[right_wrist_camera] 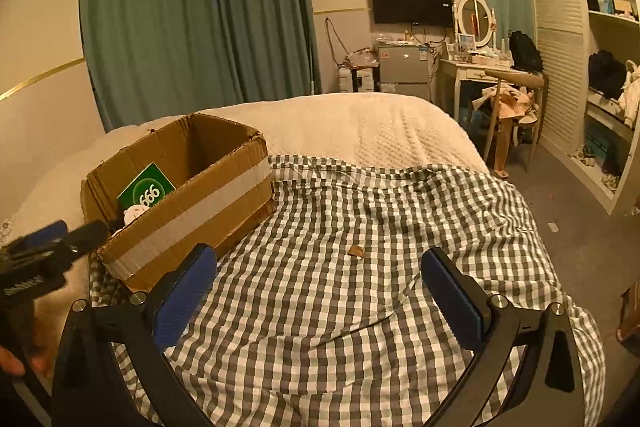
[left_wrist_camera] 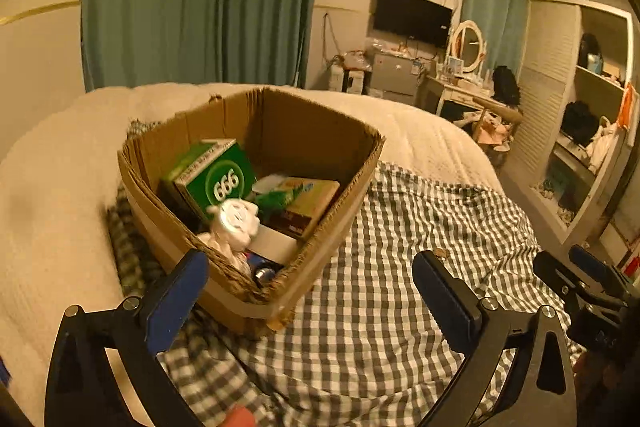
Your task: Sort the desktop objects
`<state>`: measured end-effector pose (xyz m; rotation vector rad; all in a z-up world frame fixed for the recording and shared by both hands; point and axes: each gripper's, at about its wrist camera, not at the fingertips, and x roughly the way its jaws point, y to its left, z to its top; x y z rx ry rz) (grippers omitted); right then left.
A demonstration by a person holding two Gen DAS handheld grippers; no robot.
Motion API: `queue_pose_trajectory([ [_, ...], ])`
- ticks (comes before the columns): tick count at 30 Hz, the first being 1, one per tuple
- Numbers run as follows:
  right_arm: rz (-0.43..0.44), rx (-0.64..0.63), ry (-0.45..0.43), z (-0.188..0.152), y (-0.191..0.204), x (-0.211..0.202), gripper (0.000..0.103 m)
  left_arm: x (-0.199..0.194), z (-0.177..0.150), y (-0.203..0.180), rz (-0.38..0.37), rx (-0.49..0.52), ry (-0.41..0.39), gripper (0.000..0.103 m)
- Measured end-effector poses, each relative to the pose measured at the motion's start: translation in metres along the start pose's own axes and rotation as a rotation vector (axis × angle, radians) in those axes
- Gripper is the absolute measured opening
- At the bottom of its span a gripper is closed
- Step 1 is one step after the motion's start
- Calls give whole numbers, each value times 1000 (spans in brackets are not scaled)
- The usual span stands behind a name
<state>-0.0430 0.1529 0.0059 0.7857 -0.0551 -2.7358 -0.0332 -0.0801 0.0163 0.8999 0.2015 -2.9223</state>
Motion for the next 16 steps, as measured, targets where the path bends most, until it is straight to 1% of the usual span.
queue_pose_trajectory([
  [2,-5,5,4,-3,-4,4,103,7,-3,-3,2,0,-1,103],
  [7,5,44,40,-7,-17,17,103,18,-10,-14,60,44,3,103],
  [11,8,62,64,-10,-21,21,103,21,-12,-19,53,66,9,103],
  [16,6,44,71,-11,-14,20,103,22,-13,-23,70,89,32,103],
])
